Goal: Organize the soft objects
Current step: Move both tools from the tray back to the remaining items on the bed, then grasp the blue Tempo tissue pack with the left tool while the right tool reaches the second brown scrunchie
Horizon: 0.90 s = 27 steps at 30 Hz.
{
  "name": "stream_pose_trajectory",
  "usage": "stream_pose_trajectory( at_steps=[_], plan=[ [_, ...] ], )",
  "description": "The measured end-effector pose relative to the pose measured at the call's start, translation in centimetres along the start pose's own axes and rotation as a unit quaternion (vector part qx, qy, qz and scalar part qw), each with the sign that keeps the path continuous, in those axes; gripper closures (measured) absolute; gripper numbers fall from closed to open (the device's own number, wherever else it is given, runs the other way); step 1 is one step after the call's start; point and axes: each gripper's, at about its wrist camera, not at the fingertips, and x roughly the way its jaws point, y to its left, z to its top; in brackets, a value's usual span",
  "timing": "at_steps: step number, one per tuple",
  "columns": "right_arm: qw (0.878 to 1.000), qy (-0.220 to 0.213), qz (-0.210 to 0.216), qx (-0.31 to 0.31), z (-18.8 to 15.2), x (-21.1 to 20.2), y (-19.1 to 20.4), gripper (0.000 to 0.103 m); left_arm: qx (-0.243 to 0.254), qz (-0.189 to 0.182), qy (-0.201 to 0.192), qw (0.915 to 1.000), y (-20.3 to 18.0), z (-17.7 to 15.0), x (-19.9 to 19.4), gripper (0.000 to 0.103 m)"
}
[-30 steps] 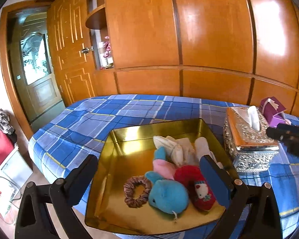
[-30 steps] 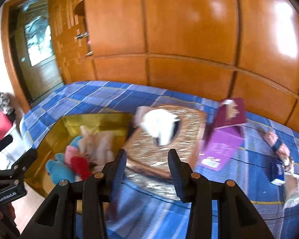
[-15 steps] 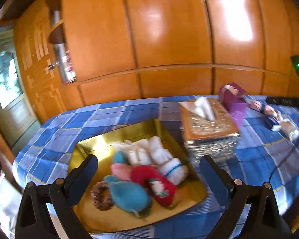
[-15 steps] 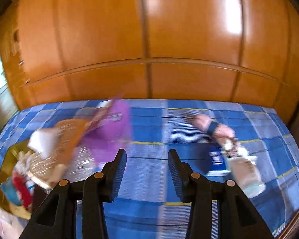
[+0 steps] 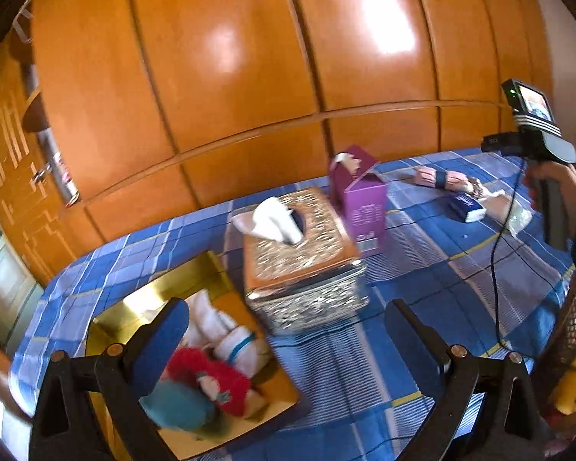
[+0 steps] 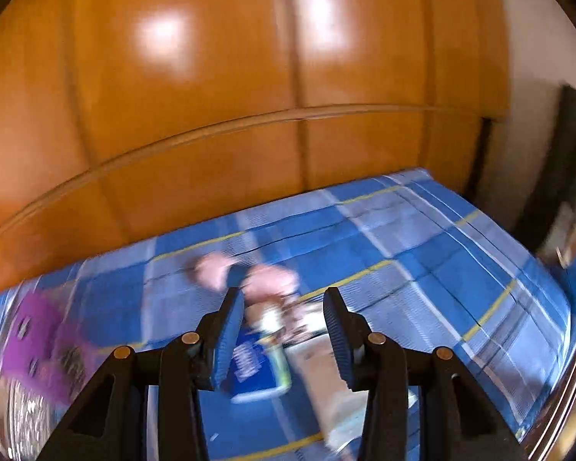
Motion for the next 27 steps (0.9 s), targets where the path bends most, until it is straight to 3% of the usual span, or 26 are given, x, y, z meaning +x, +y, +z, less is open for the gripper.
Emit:
stream_pose_trajectory(
  at_steps=[3, 11, 16, 22, 27],
  plan=[
    [0.998, 0.027, -0.006, 0.052, 0.0, 1.4, -2.4, 0.060, 0.023, -0.015, -0.002, 0.9996, -1.7, 0.9, 0.4, 0.001],
    [0.984, 0.060, 0.056, 0.160, -0.3, 1.9, -6.3, 0.060, 0.067, -0.066, 0.005, 0.9955, -6.0, 3.2, 2.5, 0.003],
    [0.974, 0.078, 0.068, 0.200, -0.7, 2.4, -7.5, 0.060, 0.080, -0.111, 0.023, 0.9904, -8.8, 4.8, 4.4, 0.006],
    [0.961, 0.096, 0.084, 0.247, -1.4, 3.0, -9.1, 0.060, 0.064, -0.153, 0.069, 0.9837, -11.4, 6.6, 8.0, 0.021],
    [0.956, 0.091, 0.095, 0.261, -1.5, 2.9, -9.5, 0.060, 0.070, -0.177, 0.083, 0.9783, -14.4, 8.2, 10.2, 0.024]
  ],
)
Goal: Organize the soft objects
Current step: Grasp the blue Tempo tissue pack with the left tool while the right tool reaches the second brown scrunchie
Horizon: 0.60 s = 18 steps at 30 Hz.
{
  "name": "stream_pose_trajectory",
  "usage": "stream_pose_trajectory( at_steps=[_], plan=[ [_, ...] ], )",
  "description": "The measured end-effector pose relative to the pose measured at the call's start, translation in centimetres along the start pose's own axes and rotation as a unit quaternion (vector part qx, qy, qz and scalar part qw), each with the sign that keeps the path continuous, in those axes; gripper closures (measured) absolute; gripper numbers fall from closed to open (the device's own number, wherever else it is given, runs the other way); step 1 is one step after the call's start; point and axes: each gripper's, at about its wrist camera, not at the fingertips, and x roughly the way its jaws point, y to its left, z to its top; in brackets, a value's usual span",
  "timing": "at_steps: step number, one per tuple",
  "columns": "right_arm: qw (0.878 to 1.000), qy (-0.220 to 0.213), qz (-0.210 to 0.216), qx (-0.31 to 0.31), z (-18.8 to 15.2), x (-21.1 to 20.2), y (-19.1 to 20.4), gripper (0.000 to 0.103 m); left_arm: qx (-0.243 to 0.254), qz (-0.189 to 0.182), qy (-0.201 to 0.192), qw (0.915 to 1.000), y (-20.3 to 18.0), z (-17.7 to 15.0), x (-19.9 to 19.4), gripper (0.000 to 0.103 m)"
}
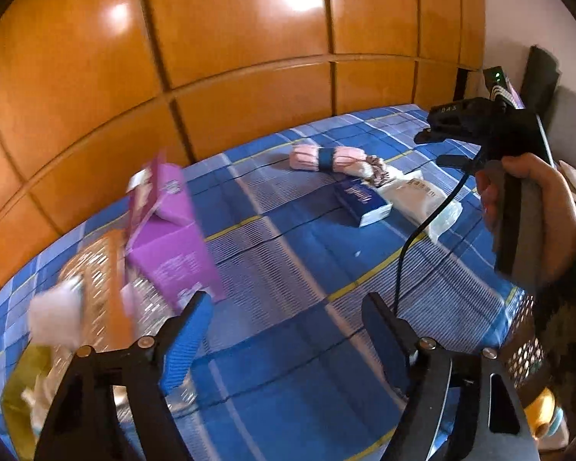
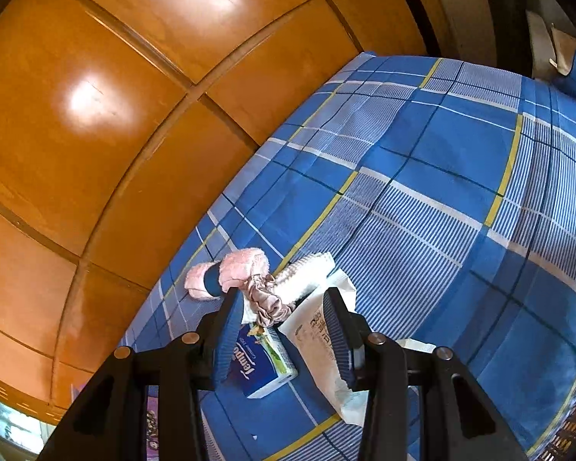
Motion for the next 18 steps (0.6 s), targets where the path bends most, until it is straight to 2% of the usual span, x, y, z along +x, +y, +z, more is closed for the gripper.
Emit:
stream_pose_trajectory(
  at_steps=[6, 13, 18],
  plan=[
    [0.999, -0.003, 0.024, 0.021, 0.2, -0.4, -0.6, 0.060, 0.007, -0.024, 0.017, 0.9995, -1.8, 4.3, 4.9, 0.025],
    [0.998, 0.003, 0.043, 0.039, 0.3, -0.3, -1.0, 0.060, -0.036, -0.061, 0.057, 0.9958, -2.3, 8.5, 11.6, 0.029],
    [0.996, 0.012, 0.060, 0.061, 0.5, -0.1, -1.6, 0.060, -0.039, -0.072, 0.080, 0.9934, -4.0, 10.2, 15.6, 0.028]
  ],
)
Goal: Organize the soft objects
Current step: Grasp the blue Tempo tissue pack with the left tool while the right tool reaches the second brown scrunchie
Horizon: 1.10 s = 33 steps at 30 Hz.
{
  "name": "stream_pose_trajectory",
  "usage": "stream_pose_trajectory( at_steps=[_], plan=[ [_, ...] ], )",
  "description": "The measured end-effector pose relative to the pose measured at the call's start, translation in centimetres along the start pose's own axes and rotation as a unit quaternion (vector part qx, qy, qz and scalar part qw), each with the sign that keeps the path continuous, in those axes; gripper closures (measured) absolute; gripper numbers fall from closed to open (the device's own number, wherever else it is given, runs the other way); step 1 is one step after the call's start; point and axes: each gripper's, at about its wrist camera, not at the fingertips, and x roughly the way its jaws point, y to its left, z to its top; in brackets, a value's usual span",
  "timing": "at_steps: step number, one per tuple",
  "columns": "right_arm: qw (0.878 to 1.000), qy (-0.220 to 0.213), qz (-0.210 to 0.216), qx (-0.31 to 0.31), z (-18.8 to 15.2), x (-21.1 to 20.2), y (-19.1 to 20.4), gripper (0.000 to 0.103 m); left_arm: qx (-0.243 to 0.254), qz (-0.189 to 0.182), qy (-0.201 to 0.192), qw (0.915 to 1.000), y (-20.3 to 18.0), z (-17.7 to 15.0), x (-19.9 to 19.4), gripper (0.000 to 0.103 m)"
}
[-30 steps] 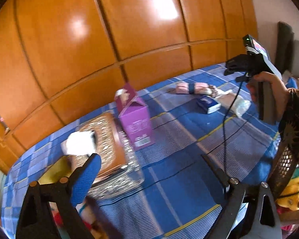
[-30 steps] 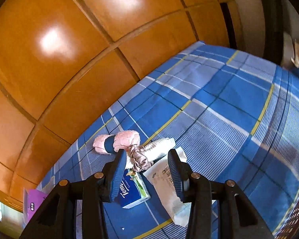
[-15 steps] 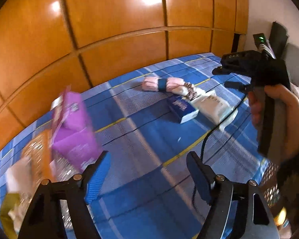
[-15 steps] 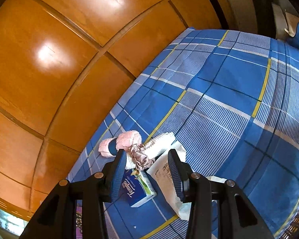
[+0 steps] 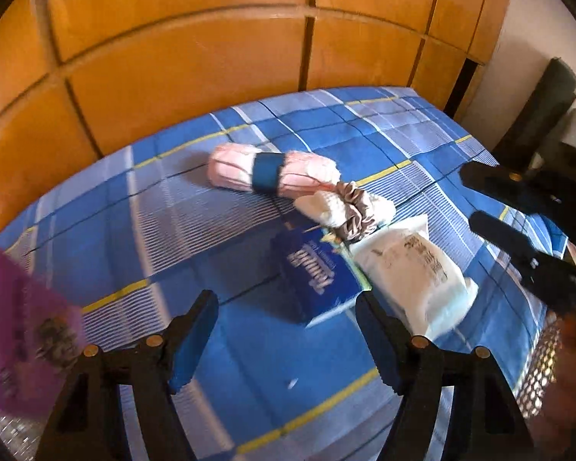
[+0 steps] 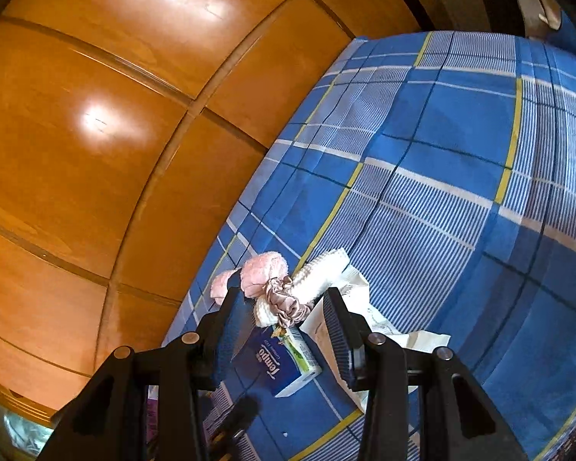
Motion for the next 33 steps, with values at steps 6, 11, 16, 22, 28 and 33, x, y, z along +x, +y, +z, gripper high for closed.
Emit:
stream_pose_trajectory(
  at_steps=[6, 11, 16, 22, 28, 33],
  plan=[
    [1.000, -0.002, 0.005, -0.021, -0.2, -0.1, 0.8, 0.060, -0.020, -0.008, 0.030, 0.9993, -1.3, 1.9, 4.1, 0.021],
    [0.999, 0.003, 0.005, -0.035, -0.4, 0.0, 1.3, 0.059, -0.057, -0.031, 0.060, 0.9961, -1.0, 2.8, 6.8, 0.021],
    [0.999, 0.007, 0.008, -0.036, -0.5, 0.3, 1.3, 0.060, -0.060, -0.030, 0.050, 0.9965, 0.0, 2.0, 6.7, 0.043],
    [0.999, 0.016, -0.001, -0.036, -0.6, 0.8, 1.2, 0.060, -0.063, -0.019, 0.025, 0.9975, 3.1, -2.3, 2.8, 0.045],
    [0.993, 0.074, -0.027, -0.089, -2.0, 3.2, 2.7, 0.060, -0.057, 0.012, 0.007, 0.9983, 5.2, -8.6, -0.5, 0.045],
    [0.983, 0.126, -0.040, -0.127, -3.7, 5.1, 3.9, 0.060, -0.062, 0.017, -0.006, 0.9979, 6.0, -10.3, -1.4, 0.045]
  ],
)
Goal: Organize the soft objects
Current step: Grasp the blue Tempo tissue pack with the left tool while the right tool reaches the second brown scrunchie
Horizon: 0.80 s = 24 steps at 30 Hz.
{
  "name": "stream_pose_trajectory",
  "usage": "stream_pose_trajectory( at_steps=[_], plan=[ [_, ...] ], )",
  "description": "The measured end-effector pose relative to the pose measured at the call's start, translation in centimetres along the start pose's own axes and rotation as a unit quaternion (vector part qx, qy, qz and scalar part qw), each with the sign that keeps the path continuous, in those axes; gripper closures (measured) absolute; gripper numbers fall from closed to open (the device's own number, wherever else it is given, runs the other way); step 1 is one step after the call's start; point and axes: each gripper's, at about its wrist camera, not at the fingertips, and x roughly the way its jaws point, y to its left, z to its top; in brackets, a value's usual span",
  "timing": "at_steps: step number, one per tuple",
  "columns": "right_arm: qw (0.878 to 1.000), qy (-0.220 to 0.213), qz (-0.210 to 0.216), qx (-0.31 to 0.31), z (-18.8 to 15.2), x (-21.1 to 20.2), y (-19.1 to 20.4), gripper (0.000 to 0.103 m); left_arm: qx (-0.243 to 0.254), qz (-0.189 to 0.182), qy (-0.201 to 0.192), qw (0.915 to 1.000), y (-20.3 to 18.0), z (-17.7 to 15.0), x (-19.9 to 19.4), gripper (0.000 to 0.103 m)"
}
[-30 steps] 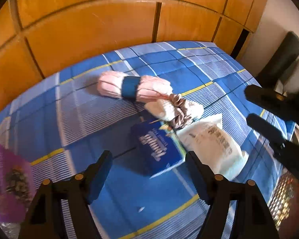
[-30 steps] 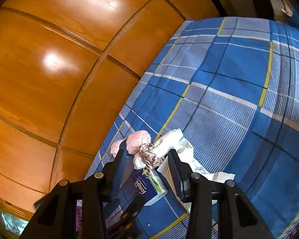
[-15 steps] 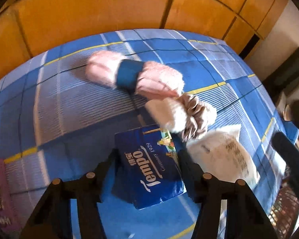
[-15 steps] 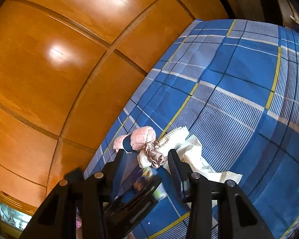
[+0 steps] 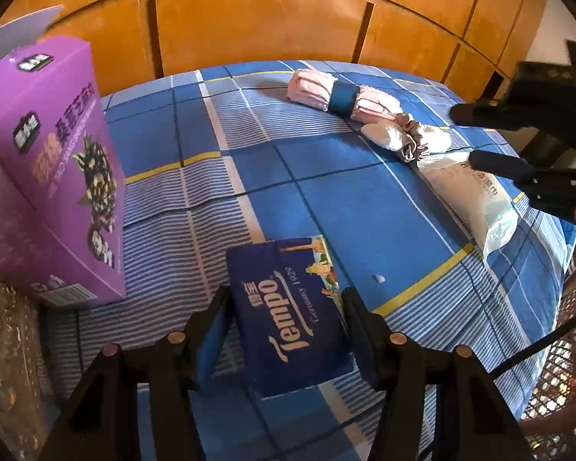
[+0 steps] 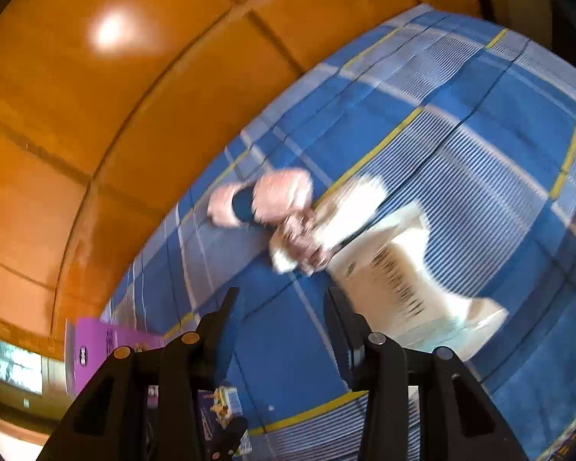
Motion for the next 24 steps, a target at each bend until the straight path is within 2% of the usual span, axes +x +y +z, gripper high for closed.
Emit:
stream_pose_trajectory(
  at_steps=[3, 4, 8, 16, 21, 24],
  plan=[
    [1.000, 0.002, -0.026, -0.015, 0.5, 0.7, 0.7, 0.060, 0.022, 0.011, -0.011, 0.9996, -0.6, -0.5, 0.1, 0.047],
    [0.999, 0.004, -0.035, -0.019, 0.9, 1.1, 0.9, 0.056, 0.031, 0.015, -0.017, 0.9993, -0.8, -0.8, 0.1, 0.047],
    [0.997, 0.008, -0.070, -0.044, 2.4, 3.0, 2.2, 0.052, 0.031, 0.011, -0.032, 0.9989, -0.5, -1.2, 0.0, 0.048],
    [0.976, 0.014, -0.181, -0.121, 3.2, 7.8, 3.0, 0.052, 0.021, -0.002, -0.044, 0.9988, -0.1, -1.5, -0.3, 0.048],
    [0.975, 0.015, -0.181, -0.125, 2.8, 7.4, 2.7, 0.064, 0.020, 0.001, -0.048, 0.9986, -0.2, -1.5, -0.3, 0.048],
    [0.976, 0.002, -0.177, -0.124, 2.6, 6.0, 2.6, 0.065, 0.020, 0.001, -0.049, 0.9986, -0.2, -1.6, -0.3, 0.048]
  ],
)
